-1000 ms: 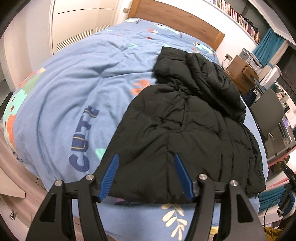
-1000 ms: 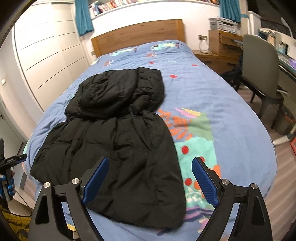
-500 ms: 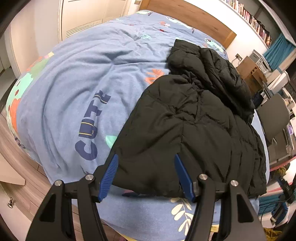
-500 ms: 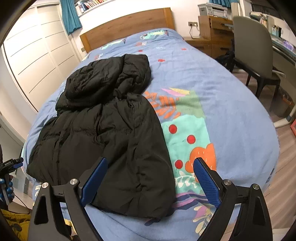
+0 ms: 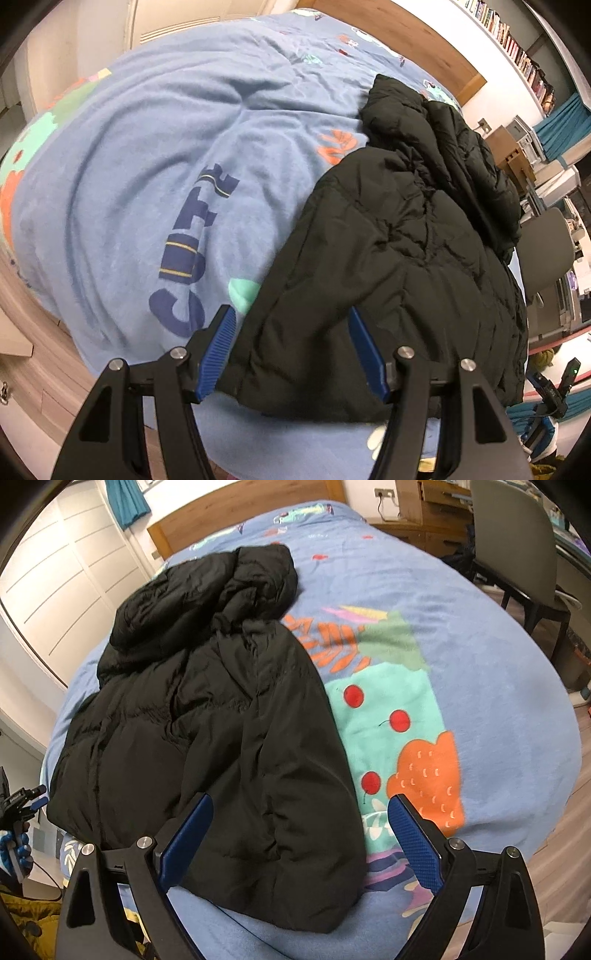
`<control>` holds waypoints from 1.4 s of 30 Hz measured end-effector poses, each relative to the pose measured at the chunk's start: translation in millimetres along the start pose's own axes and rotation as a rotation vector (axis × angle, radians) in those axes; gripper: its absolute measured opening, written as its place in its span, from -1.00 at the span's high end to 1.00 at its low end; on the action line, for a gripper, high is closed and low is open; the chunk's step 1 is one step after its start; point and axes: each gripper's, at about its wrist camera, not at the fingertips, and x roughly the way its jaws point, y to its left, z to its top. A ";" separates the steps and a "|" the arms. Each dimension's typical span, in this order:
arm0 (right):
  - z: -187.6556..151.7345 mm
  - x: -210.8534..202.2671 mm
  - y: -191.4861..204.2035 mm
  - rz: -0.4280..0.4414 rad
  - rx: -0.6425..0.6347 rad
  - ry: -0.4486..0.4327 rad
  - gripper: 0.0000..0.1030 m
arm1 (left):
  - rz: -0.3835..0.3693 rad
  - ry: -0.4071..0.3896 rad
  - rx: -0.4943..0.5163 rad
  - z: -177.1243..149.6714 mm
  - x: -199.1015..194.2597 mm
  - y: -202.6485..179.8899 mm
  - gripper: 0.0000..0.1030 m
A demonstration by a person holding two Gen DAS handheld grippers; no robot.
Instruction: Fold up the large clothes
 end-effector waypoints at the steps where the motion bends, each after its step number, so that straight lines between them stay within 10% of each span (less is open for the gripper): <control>1: 0.8 3.0 0.5 -0.003 -0.001 0.008 -0.84 | -0.007 0.008 0.004 2.5 5.8 2.3 -0.19; 28: -18.6 74.4 -22.4 0.120 0.077 0.175 -0.86 | -0.425 0.163 -0.092 -16.9 59.9 14.2 -0.20; 42: -29.9 71.1 -9.6 0.201 0.074 0.182 -0.35 | -0.351 0.135 -0.083 -27.4 56.7 -6.7 -0.17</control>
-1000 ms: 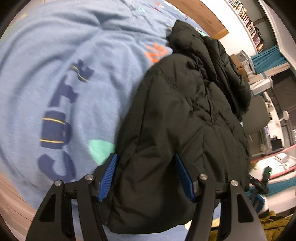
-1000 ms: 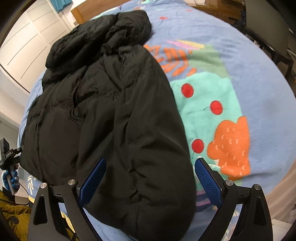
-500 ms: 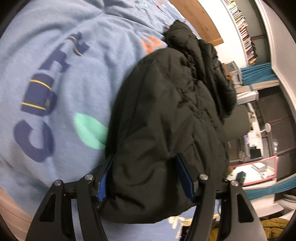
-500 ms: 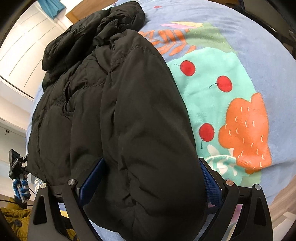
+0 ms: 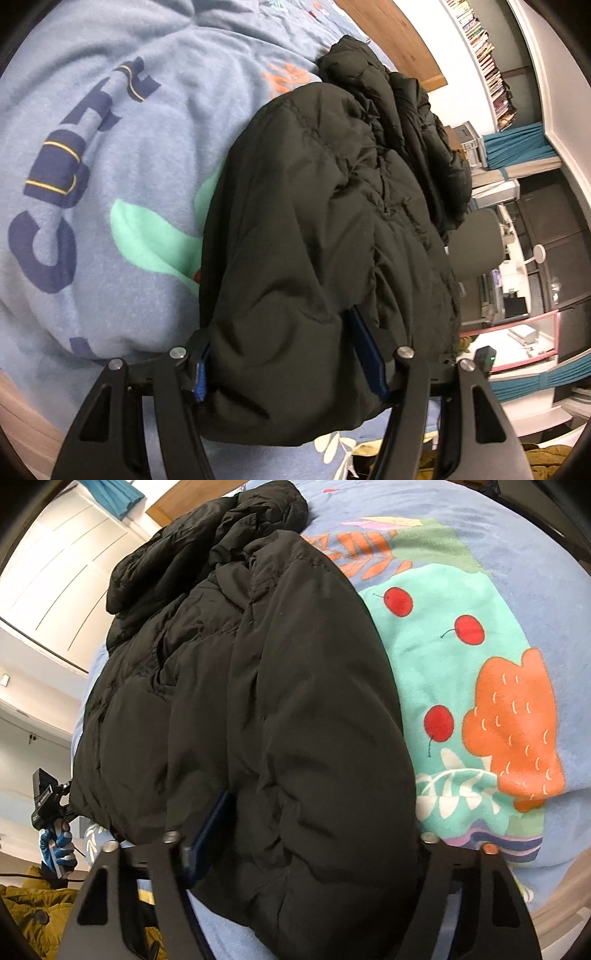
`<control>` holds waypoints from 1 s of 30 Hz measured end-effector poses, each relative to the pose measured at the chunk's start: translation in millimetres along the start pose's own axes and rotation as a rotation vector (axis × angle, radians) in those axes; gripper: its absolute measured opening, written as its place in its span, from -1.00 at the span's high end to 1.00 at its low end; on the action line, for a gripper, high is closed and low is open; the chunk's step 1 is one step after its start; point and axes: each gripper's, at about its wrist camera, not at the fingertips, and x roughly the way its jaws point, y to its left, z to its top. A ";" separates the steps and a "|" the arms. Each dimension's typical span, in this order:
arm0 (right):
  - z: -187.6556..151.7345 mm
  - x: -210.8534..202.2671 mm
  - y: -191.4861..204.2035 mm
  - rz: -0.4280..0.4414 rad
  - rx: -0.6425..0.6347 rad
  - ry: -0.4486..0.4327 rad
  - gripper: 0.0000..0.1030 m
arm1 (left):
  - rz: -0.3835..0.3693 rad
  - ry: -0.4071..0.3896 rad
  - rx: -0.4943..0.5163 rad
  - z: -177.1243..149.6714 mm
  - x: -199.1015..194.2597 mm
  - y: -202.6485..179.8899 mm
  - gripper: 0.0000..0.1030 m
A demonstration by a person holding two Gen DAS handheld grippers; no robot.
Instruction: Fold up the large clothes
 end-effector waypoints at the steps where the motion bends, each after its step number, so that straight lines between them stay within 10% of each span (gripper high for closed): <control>1: -0.1 0.3 0.8 0.005 -0.002 0.002 -0.28 | 0.018 -0.003 0.009 -1.1 0.0 -2.4 -0.11; 9: -0.4 4.6 7.3 0.031 -0.016 0.009 0.00 | 0.081 -0.009 0.041 -2.9 3.3 -11.9 0.23; 16: -0.3 -2.1 23.4 0.081 -0.089 -0.012 0.68 | 0.056 -0.004 0.119 -6.6 -0.3 -28.1 0.59; 30: 20.3 -30.2 68.2 0.177 -0.196 -0.104 0.78 | -0.008 -0.049 0.207 -2.2 -17.6 -71.0 0.73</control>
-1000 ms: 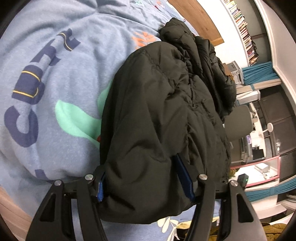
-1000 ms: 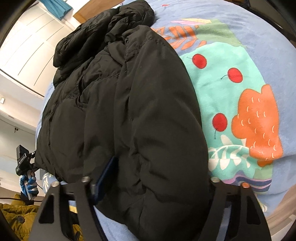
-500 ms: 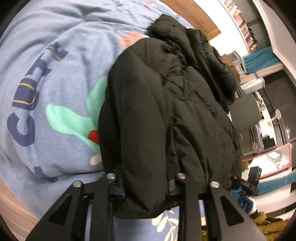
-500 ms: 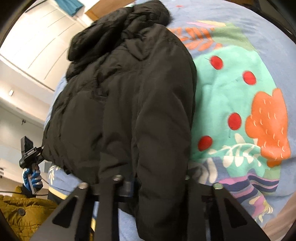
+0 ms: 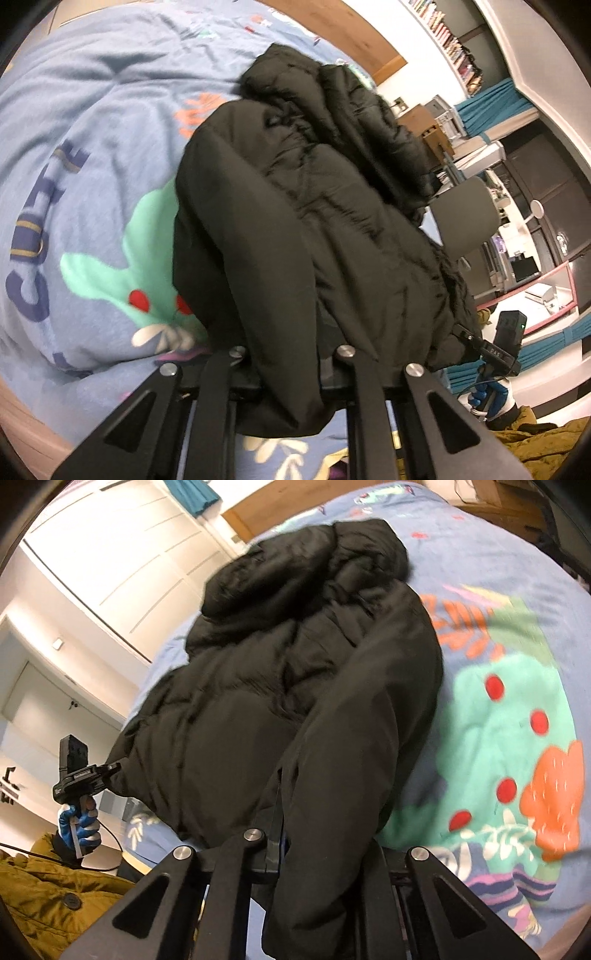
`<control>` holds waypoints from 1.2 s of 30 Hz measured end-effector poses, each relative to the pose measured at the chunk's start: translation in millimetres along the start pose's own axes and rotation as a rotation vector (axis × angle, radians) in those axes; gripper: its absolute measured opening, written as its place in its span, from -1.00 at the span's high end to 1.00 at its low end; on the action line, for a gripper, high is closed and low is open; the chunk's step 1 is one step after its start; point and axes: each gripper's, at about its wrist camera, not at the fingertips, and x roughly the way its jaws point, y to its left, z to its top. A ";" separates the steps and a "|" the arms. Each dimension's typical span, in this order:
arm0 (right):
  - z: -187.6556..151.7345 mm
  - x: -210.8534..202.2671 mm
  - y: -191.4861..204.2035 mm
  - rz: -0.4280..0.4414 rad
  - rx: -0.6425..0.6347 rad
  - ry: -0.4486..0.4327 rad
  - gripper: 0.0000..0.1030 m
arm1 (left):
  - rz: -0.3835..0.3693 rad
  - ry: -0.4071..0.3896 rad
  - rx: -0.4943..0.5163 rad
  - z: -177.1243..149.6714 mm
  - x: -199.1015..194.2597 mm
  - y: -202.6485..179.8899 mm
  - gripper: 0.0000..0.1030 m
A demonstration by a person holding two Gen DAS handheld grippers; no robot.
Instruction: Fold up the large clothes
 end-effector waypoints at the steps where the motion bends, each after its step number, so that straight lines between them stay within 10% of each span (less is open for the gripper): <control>1: 4.1 -1.7 3.7 0.007 -0.008 -0.009 0.78 | -0.006 -0.005 0.011 2.9 -1.9 -5.1 0.73; 17: 78.9 -44.6 26.4 0.086 -0.051 -0.197 0.81 | -0.114 -0.136 0.078 81.9 -36.4 -70.0 0.73; 36: 263.1 -76.5 -39.1 0.181 0.279 -0.540 0.82 | -0.192 -0.415 -0.083 314.6 -51.8 -66.3 0.73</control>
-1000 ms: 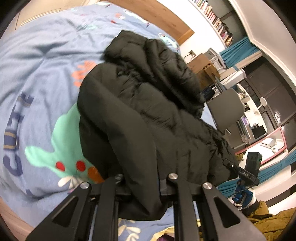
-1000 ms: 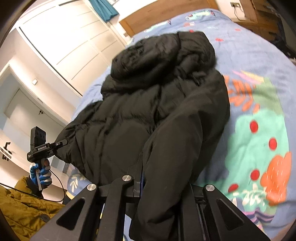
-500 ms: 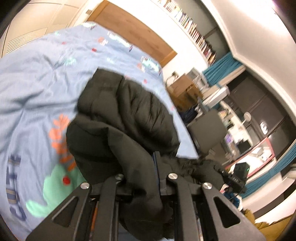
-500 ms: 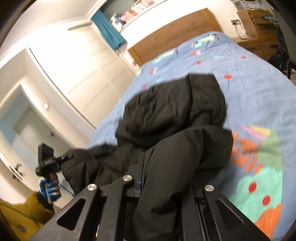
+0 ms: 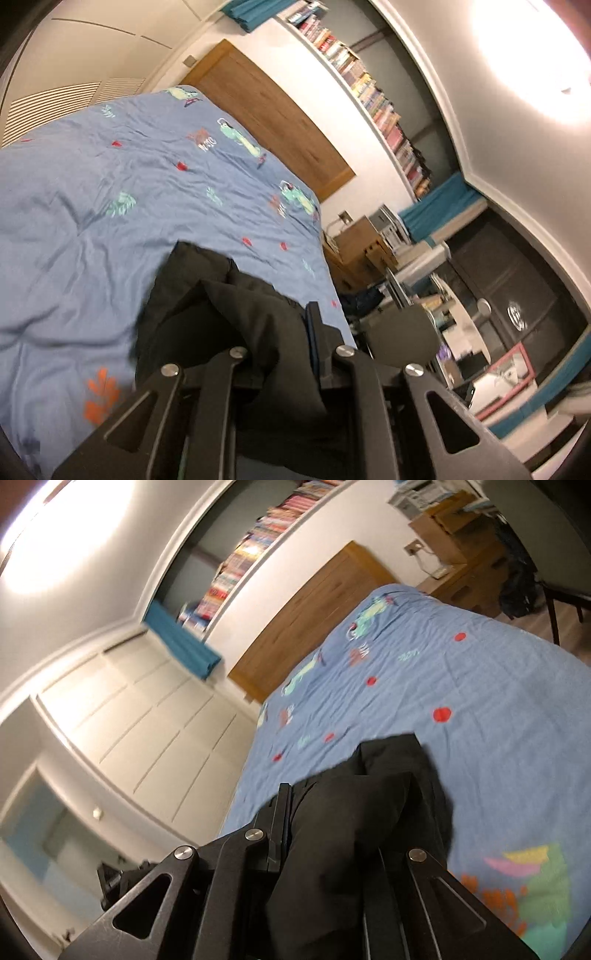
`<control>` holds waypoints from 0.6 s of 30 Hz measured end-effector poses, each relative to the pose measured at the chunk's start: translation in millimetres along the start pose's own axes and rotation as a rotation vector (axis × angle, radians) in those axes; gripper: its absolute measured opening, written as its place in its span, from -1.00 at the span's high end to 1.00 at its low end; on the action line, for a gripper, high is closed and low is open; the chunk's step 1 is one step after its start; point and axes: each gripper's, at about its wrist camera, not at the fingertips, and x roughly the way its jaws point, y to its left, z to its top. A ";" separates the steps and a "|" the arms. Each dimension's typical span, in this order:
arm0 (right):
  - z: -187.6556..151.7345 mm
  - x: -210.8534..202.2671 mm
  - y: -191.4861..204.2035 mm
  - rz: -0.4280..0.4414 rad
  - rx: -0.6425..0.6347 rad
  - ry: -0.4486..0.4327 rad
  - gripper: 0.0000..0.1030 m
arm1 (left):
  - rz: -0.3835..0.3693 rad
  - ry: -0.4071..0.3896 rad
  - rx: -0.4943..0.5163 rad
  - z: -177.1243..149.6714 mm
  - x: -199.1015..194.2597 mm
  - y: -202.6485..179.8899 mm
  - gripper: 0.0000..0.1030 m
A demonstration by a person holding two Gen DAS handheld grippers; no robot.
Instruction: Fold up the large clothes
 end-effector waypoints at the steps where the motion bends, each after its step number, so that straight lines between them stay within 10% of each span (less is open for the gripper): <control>1: 7.5 12.3 -4.9 -0.009 0.016 -0.006 0.82 | 0.010 -0.001 -0.012 9.5 12.2 3.8 0.73; 18: 78.7 212.2 -105.0 -0.298 0.137 0.022 0.82 | 0.320 0.105 -0.105 79.1 268.2 134.9 0.67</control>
